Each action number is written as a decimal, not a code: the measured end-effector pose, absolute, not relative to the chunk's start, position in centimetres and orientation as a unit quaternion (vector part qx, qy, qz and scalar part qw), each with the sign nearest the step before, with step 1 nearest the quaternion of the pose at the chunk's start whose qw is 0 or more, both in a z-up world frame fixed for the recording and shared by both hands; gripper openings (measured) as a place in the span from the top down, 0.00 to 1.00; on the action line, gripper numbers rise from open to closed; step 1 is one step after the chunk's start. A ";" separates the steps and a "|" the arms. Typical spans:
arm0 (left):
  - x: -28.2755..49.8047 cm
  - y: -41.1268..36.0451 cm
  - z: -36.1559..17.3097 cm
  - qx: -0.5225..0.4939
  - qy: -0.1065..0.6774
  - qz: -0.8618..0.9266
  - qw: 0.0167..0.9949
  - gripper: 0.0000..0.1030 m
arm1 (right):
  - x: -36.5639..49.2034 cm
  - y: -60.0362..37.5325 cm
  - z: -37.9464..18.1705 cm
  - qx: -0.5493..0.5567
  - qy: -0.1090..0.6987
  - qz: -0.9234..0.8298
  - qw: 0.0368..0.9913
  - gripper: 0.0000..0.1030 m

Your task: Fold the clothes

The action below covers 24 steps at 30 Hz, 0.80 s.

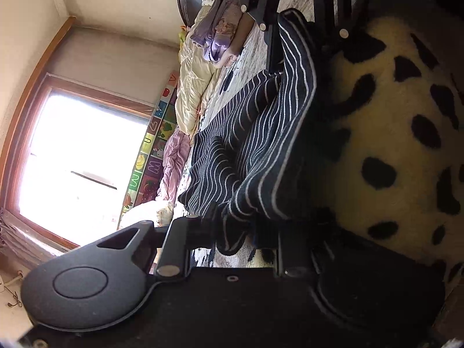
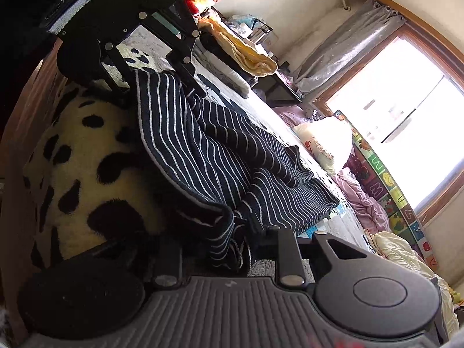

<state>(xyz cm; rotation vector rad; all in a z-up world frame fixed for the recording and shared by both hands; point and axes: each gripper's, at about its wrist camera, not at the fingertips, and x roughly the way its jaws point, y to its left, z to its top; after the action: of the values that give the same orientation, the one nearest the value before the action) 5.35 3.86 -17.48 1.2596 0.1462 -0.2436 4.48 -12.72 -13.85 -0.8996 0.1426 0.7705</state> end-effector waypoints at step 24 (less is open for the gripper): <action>0.8 4.0 -8.9 0.432 0.158 -0.204 0.864 0.86 | 0.8 -16.6 -3.5 -0.394 0.114 0.427 0.806 0.88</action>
<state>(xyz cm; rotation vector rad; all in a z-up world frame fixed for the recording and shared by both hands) 0.80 3.99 -8.94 0.9055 0.3310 -0.4265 0.81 -16.60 -3.53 -0.8431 0.2430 0.9139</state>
